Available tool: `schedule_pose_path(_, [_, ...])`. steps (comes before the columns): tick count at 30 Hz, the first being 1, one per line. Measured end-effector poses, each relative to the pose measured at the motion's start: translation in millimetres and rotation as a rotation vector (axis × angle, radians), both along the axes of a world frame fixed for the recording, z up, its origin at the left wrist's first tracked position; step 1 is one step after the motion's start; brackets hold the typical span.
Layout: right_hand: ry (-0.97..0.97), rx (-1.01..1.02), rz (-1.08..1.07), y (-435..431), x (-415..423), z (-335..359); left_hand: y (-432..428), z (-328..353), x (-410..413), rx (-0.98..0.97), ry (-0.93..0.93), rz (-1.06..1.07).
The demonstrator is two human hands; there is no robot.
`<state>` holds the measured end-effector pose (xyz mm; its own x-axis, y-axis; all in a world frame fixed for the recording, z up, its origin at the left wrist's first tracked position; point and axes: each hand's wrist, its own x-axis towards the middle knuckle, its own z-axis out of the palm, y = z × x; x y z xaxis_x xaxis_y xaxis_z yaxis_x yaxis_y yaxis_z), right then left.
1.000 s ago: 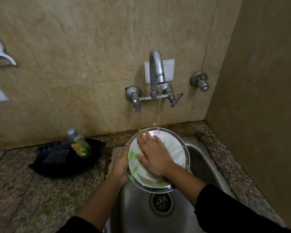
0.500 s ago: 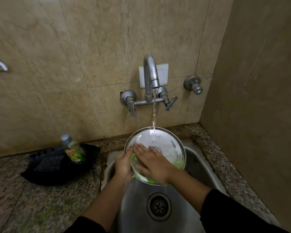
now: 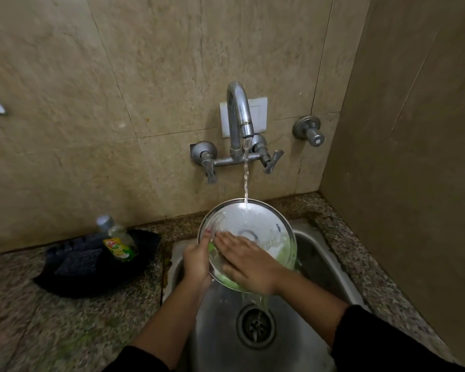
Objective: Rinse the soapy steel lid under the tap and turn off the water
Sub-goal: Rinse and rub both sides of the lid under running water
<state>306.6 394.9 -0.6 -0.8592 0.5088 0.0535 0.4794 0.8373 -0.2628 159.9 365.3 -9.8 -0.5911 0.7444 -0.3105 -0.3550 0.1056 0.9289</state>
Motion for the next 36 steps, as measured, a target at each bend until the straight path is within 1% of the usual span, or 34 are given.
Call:
schedule_pose_path(2, [-0.047, 0.035, 0.054, 2, 25, -3, -2, 0, -11, -0.005, 0.016, 0.049])
schedule_pose_path(3, [-0.080, 0.059, 0.003, 9, 35, -5, -3, 1, -13, -0.003, 0.031, 0.076])
schedule_pose_path(6, [-0.088, 0.103, -0.322, 39, 41, -8, -4, 2, -5, -0.053, 0.038, 0.112])
schedule_pose_path(8, [-0.039, 0.119, -0.447, 50, 21, -3, -1, 0, 6, -0.079, -0.017, 0.075])
schedule_pose_path(9, [-0.010, 0.105, -0.427, 51, 7, 1, 1, 1, 12, -0.088, -0.035, 0.047])
schedule_pose_path(12, [0.016, 0.081, -0.186, 32, -23, 14, 5, 6, 21, -0.072, -0.040, -0.001])
schedule_pose_path(15, [-0.020, 0.040, 0.026, 4, -9, 9, 6, 8, 8, -0.053, -0.060, 0.030])
schedule_pose_path(16, [-0.040, 0.049, 0.068, -1, 3, 3, 5, 7, 3, -0.054, -0.055, 0.048])
schedule_pose_path(17, [-0.064, 0.073, 0.059, 0, 15, 0, 4, 7, -3, -0.069, -0.036, 0.067])
schedule_pose_path(18, [-0.084, 0.103, -0.012, 7, 26, -4, 3, 6, -6, -0.082, -0.009, 0.094])
schedule_pose_path(21, [-0.116, 0.156, -0.370, 39, 42, -7, 0, 4, -4, -0.082, 0.069, 0.078])
schedule_pose_path(22, [-0.093, 0.165, -0.448, 49, 39, -7, 0, 2, -1, -0.075, 0.064, 0.041])
schedule_pose_path(23, [-0.042, 0.172, -0.480, 58, 32, -6, 0, 0, 3, -0.070, 0.047, -0.004])
schedule_pose_path(25, [0.094, 0.156, -0.461, 68, 9, -1, 0, 1, 11, -0.037, 0.020, -0.091])
schedule_pose_path(27, [0.220, 0.166, -0.362, 69, -17, 10, 1, 6, 16, 0.029, 0.026, -0.164])
schedule_pose_path(29, [0.266, 0.246, -0.267, 70, -34, 22, 1, 15, 15, 0.080, 0.062, -0.218])
schedule_pose_path(30, [0.254, 0.236, -0.214, 72, -36, 28, -1, 18, 13, 0.091, 0.084, -0.235])
schedule_pose_path(31, [0.250, 0.166, -0.162, 76, -33, 33, -2, 19, 9, 0.091, 0.100, -0.244])
schedule_pose_path(32, [0.248, 0.044, -0.123, 83, -28, 36, -5, 20, 5, 0.085, 0.133, -0.247])
schedule_pose_path(34, [0.246, -0.307, -0.196, 96, -8, 46, -12, 23, -3, 0.086, 0.217, -0.260])
schedule_pose_path(35, [0.255, -0.442, -0.266, 101, 2, 51, -14, 24, -6, 0.086, 0.226, -0.268])
schedule_pose_path(36, [0.259, -0.505, -0.312, 104, 9, 54, -16, 24, -9, 0.084, 0.208, -0.279])
